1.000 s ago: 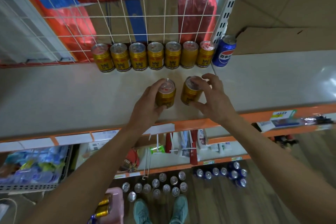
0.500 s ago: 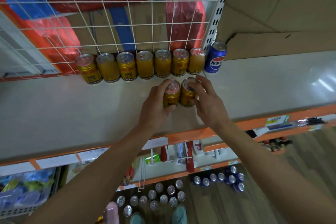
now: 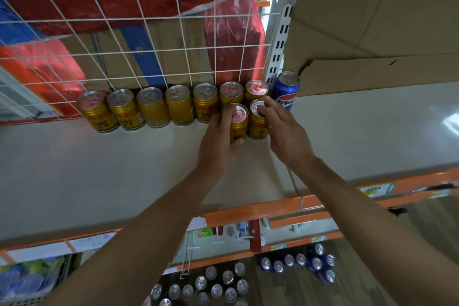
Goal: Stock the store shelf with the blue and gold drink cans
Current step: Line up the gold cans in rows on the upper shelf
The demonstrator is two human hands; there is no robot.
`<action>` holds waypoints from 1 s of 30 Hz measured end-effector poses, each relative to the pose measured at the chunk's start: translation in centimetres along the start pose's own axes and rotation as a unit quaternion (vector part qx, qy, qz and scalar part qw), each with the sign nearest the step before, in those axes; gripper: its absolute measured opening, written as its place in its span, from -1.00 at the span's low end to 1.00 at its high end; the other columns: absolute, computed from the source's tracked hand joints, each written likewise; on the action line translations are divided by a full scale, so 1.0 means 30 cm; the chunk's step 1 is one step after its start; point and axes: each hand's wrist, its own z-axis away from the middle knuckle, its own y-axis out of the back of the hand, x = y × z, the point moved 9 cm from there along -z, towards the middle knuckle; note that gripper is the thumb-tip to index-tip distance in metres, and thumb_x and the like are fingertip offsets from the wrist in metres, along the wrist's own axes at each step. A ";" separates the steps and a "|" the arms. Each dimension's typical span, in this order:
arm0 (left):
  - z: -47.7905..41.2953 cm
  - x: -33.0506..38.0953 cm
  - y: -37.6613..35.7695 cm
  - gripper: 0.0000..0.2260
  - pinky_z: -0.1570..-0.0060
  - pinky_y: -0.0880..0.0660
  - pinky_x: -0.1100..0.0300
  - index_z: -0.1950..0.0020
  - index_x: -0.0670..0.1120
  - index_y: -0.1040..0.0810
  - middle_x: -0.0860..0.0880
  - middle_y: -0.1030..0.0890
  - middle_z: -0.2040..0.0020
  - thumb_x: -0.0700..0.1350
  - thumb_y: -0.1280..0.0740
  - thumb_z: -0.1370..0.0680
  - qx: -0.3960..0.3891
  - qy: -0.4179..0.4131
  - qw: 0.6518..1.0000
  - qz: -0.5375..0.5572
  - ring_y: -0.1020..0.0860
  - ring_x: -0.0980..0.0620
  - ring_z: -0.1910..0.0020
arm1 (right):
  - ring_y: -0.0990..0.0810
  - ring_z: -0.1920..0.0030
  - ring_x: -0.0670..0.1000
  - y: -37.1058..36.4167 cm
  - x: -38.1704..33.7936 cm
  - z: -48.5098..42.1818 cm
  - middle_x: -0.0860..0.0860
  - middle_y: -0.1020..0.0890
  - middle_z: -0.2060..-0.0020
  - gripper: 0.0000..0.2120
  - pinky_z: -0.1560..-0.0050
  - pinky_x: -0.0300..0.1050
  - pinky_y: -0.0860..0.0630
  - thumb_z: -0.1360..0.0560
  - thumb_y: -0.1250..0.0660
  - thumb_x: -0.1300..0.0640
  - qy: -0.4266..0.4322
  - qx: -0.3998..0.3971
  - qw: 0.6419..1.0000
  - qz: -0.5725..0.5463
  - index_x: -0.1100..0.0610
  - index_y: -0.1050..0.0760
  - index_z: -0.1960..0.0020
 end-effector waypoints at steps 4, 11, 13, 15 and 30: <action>-0.019 -0.004 -0.009 -0.26 -0.13 -0.52 -0.02 -0.53 0.10 -0.23 -0.10 -0.39 -0.41 -0.13 -0.53 -0.45 0.009 0.012 1.000 -0.011 -0.50 -0.16 -0.30 | -0.35 -0.47 0.14 -0.011 0.019 -0.017 0.08 -0.33 -0.52 -0.34 -0.18 0.00 -0.56 -0.40 -0.46 0.40 0.023 -0.004 1.000 -0.015 0.14 -0.37 -0.44; -0.022 -0.008 -0.010 -0.24 -0.16 -0.57 -0.05 -0.54 0.12 -0.19 -0.08 -0.38 -0.42 -0.09 -0.53 -0.46 0.021 0.013 0.999 -0.029 -0.49 -0.13 -0.32 | -0.37 -0.47 0.17 -0.007 0.028 -0.019 0.11 -0.35 -0.50 -0.35 -0.29 0.09 -0.53 -0.42 -0.47 0.36 0.035 -0.009 0.999 -0.025 0.16 -0.36 -0.46; -0.029 -0.007 -0.011 -0.24 -0.14 -0.58 -0.07 -0.52 0.14 -0.18 -0.08 -0.39 -0.40 -0.08 -0.53 -0.45 0.029 0.018 0.999 -0.035 -0.50 -0.14 -0.30 | -0.37 -0.46 0.16 -0.006 0.030 -0.020 0.11 -0.35 -0.50 -0.34 -0.29 0.10 -0.54 -0.41 -0.49 0.35 0.037 -0.013 0.999 -0.023 0.16 -0.36 -0.45; -0.035 -0.009 -0.011 -0.24 -0.14 -0.58 -0.07 -0.51 0.16 -0.17 -0.08 -0.39 -0.40 -0.07 -0.53 -0.45 0.031 0.024 0.998 -0.040 -0.50 -0.15 -0.29 | -0.35 -0.47 0.15 -0.013 0.031 -0.021 0.10 -0.34 -0.50 -0.33 -0.30 0.12 -0.52 -0.41 -0.49 0.33 0.036 -0.019 0.999 -0.023 0.15 -0.34 -0.46; 0.034 0.035 0.076 -0.25 -0.16 -0.57 -0.08 -0.57 0.10 -0.14 -0.04 -0.29 -0.49 -0.05 -0.48 -0.49 0.013 -0.002 0.998 -0.067 -0.43 -0.10 -0.39 | -0.23 -0.55 0.18 0.060 -0.061 -0.005 0.14 -0.36 -0.50 -0.27 -0.49 0.08 -0.19 -0.42 -0.47 0.27 0.024 -0.014 0.997 0.072 0.18 -0.27 -0.53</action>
